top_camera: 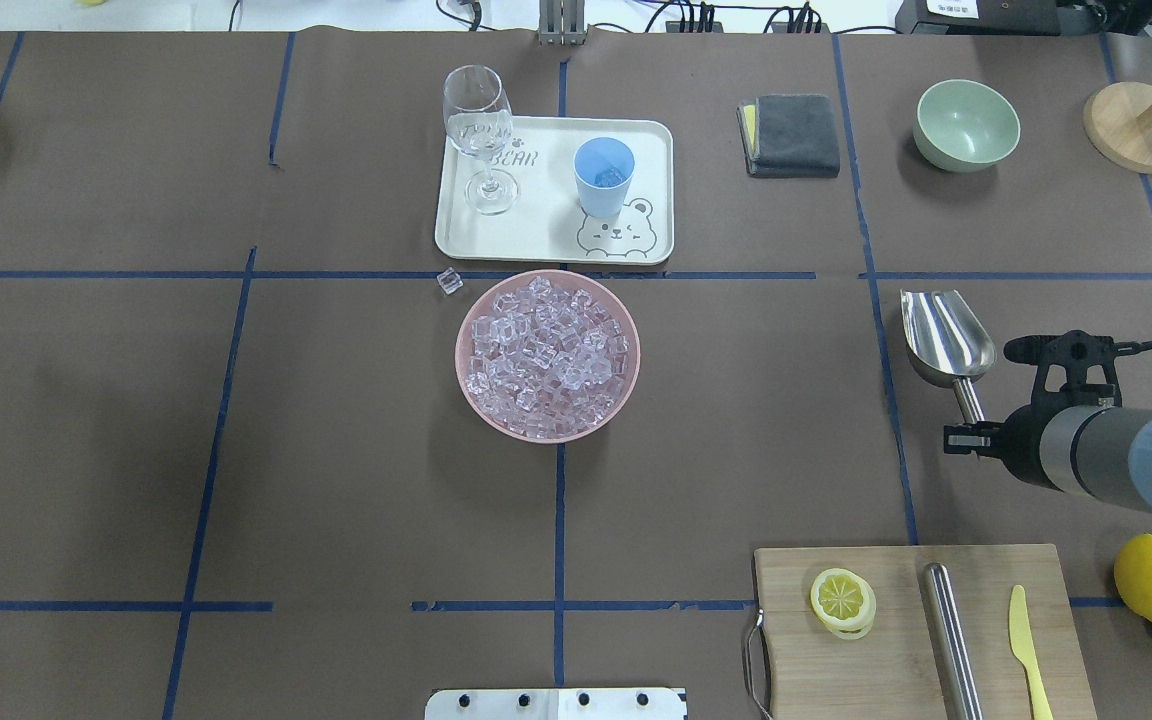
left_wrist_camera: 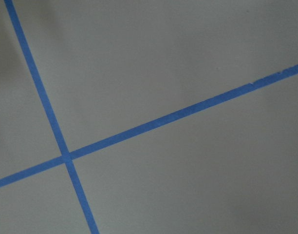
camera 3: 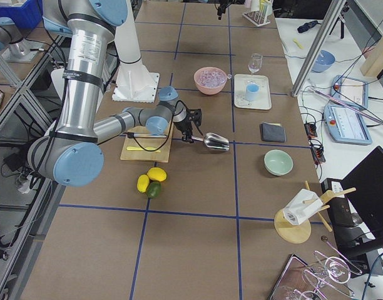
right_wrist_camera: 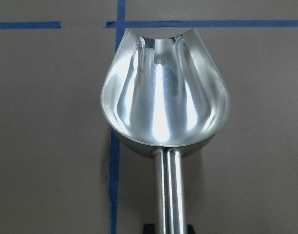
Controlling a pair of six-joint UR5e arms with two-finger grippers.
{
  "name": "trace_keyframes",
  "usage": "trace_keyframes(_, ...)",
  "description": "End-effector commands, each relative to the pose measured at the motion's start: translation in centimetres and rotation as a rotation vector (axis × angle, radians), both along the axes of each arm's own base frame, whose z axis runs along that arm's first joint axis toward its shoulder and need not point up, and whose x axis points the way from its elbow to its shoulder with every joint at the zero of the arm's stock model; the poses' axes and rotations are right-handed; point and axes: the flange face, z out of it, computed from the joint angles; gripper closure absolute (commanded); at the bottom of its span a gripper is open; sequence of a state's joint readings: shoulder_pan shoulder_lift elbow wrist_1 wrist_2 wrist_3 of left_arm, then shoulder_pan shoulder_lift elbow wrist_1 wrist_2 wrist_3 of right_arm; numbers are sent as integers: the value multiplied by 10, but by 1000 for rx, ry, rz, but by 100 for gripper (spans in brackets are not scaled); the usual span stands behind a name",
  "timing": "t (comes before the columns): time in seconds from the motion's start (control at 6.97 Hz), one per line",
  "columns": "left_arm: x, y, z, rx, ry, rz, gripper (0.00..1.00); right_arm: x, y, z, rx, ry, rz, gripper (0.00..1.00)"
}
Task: Put ice in cup with scoop
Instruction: 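Lower the scoop onto the table and open the right gripper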
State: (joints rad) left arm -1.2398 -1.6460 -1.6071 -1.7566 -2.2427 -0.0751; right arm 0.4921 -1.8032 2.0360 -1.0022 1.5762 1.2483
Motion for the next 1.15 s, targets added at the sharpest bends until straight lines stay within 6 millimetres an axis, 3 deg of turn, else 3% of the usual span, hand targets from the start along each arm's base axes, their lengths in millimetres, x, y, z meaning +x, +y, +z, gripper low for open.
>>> trace_keyframes(0.0,1,-1,-3,-3,7,1,0,-7,6,10,8,3,-3,100)
trace_keyframes(0.43,3,-9,-19,-31,-7,-2,0,-14,11,12,1,2,47,100)
trace_keyframes(0.57,3,-12,-22,-45,-13,-2,0,-14,12,11,-1,-3,48,88)
trace_keyframes(0.72,4,-12,-22,-45,-12,-2,0,-15,12,10,-3,-5,48,22)
trace_keyframes(0.86,3,-12,-22,-45,-12,-3,0,-15,12,10,-2,-5,49,0)
trace_keyframes(1.0,2,-12,-22,-43,-13,-5,0,-15,12,10,-3,-5,46,0)
